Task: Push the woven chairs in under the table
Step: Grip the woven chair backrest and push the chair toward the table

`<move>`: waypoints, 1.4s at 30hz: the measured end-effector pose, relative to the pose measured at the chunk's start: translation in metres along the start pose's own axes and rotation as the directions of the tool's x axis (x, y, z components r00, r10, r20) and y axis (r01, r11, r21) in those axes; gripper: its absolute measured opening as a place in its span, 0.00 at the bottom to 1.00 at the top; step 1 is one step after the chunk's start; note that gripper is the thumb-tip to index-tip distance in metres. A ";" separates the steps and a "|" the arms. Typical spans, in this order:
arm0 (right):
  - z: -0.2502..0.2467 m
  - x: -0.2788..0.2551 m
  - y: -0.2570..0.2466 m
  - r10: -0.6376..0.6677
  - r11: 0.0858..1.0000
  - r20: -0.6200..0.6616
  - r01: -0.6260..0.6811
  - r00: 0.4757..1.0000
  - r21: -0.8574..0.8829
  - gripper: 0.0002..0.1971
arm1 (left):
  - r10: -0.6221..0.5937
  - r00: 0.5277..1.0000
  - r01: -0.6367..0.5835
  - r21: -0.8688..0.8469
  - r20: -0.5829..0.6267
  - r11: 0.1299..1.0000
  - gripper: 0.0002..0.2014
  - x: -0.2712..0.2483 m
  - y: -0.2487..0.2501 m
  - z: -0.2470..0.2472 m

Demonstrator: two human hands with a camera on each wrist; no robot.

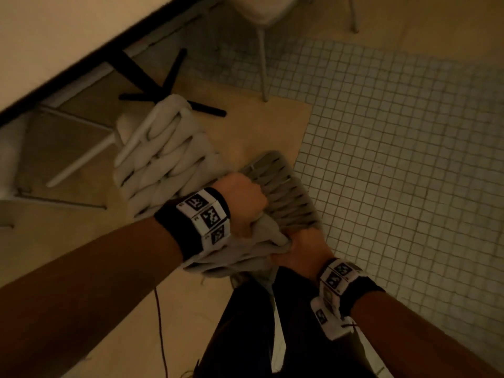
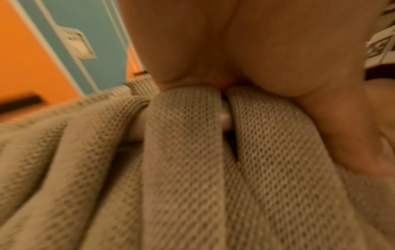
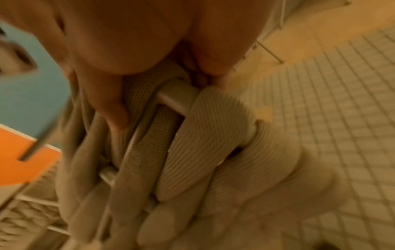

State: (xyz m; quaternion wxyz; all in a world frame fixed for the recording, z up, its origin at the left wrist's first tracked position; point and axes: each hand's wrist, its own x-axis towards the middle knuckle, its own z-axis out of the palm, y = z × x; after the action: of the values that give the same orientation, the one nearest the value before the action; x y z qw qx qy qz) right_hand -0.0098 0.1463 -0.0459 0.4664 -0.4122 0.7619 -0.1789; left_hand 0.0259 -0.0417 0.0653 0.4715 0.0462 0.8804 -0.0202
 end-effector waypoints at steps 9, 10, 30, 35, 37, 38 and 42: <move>-0.064 -0.080 -0.142 -0.282 0.950 -0.360 0.206 0.889 -0.236 0.27 | -0.177 0.923 0.141 -0.128 -0.341 0.982 0.32 -0.184 -0.023 0.008; -0.061 -0.090 -0.157 -0.333 0.923 -0.390 0.214 0.858 -0.319 0.27 | -0.197 0.900 0.150 -0.148 -0.388 0.978 0.31 -0.201 -0.020 0.019; 0.163 -0.117 -0.192 -0.408 0.564 0.091 0.329 0.908 -0.757 0.17 | -0.492 0.586 0.090 -0.552 -0.643 0.829 0.28 -0.222 0.114 0.355; 0.204 -0.115 -0.185 -0.310 0.592 0.197 0.351 0.930 -0.725 0.22 | -0.560 0.749 0.245 -0.638 -0.354 0.730 0.26 -0.199 0.143 0.395; 0.210 -0.115 -0.178 -0.291 0.598 0.176 0.323 0.940 -0.734 0.24 | -0.580 0.741 0.266 -0.646 -0.338 0.716 0.26 -0.195 0.147 0.397; 0.211 -0.116 -0.175 -0.312 0.593 0.152 0.318 0.938 -0.740 0.24 | -0.586 0.726 0.264 -0.642 -0.359 0.720 0.25 -0.194 0.148 0.396; 0.202 -0.116 -0.167 -0.290 0.552 0.228 0.357 0.930 -0.753 0.31 | -0.602 0.739 0.302 -0.648 -0.304 0.699 0.33 -0.196 0.147 0.387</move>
State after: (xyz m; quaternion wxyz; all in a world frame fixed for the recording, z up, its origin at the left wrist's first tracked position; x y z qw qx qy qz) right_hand 0.2666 0.1612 0.0282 0.2272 -0.7130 0.6550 0.1049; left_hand 0.4694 0.0619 0.0154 0.2005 -0.3165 0.9179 0.1310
